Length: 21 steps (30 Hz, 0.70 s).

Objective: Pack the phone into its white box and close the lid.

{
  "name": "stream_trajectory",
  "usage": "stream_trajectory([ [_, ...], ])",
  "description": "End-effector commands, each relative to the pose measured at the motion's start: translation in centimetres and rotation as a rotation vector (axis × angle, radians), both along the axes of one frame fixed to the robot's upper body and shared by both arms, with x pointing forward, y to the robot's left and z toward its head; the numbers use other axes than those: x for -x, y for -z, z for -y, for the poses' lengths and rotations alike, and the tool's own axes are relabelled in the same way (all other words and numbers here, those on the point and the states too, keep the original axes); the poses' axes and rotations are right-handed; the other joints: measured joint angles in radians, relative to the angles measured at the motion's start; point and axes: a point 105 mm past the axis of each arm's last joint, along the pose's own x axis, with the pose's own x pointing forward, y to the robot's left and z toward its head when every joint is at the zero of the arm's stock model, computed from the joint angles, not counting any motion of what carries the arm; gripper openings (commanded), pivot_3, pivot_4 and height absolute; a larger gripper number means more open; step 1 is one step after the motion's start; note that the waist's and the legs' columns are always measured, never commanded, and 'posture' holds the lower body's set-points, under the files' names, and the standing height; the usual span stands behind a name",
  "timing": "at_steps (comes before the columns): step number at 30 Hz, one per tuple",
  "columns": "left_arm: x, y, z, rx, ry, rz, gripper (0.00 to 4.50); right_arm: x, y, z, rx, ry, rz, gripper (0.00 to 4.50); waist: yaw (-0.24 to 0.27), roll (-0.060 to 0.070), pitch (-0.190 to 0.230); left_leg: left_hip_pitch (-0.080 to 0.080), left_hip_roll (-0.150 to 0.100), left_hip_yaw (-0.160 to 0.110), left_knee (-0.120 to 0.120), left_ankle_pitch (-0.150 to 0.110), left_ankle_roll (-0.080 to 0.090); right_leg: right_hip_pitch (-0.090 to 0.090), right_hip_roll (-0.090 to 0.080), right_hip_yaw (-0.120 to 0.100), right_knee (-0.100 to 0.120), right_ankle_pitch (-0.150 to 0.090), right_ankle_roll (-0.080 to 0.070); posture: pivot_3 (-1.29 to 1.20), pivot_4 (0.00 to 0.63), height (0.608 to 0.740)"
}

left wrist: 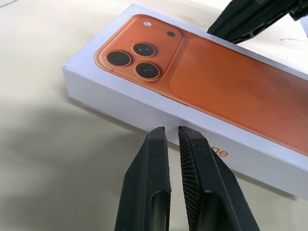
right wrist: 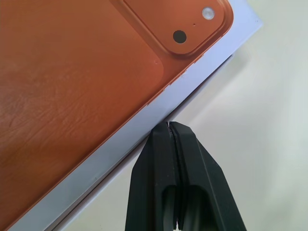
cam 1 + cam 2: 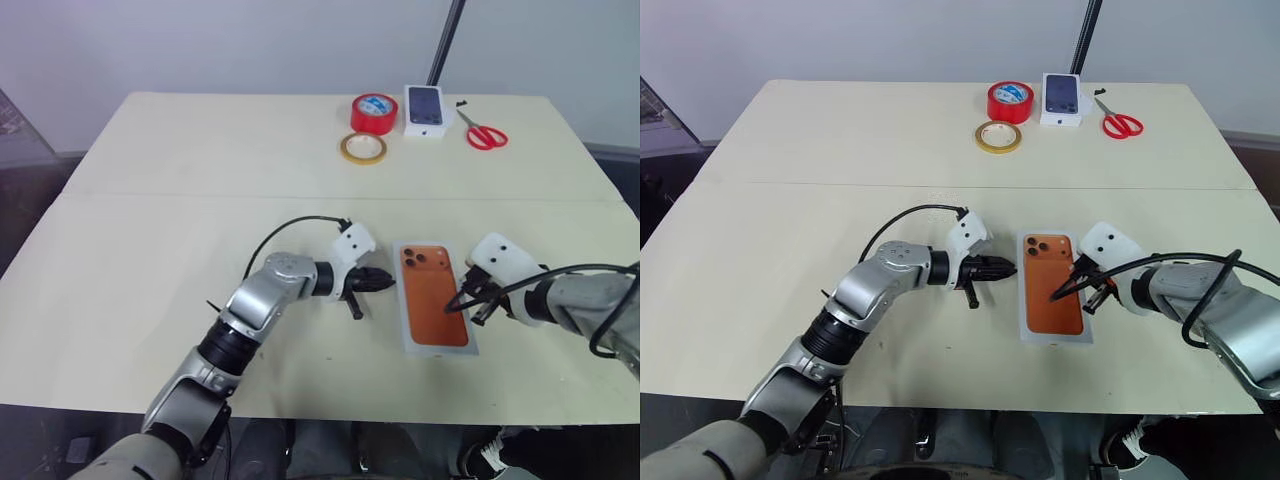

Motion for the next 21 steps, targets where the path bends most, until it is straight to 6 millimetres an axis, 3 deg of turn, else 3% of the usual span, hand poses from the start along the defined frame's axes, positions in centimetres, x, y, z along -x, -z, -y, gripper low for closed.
stream_trajectory([
  [1, 0.0, -1.4, 0.8, 0.039, 0.014, 0.047, 0.46, -0.3, -0.8, -0.1, -0.022, 0.004, 0.043, 0.02, 0.0, 0.0, 0.0, 0.0, 0.0, 0.0, 0.0, 0.0, 0.0, 0.0, 0.0, 0.0, 0.0, 0.0, 0.0, 0.0, 0.15, 0.709],
  [13, 0.1, -1.5, 1.2, 0.044, 0.021, 0.047, 0.46, -0.6, -0.6, 0.5, -0.014, 0.036, 0.051, 0.02, 0.0, 0.0, 0.0, 0.0, 0.0, 0.0, 0.0, 0.0, 0.0, 0.0, 0.0, 0.0, 0.0, 0.0, 0.0, 0.0, 0.15, 0.709],
  [21, 0.1, -1.0, 0.4, 0.03, 0.008, 0.036, 0.46, -0.4, -1.2, 1.4, 0.015, 0.059, 0.065, 0.02, -0.001, 0.0, 0.0, 0.0, 0.0, 0.0, 0.0, 0.0, 0.0, 0.0, 0.0, 0.0, 0.001, 0.0, 0.0, 0.0, 0.15, 0.709],
])
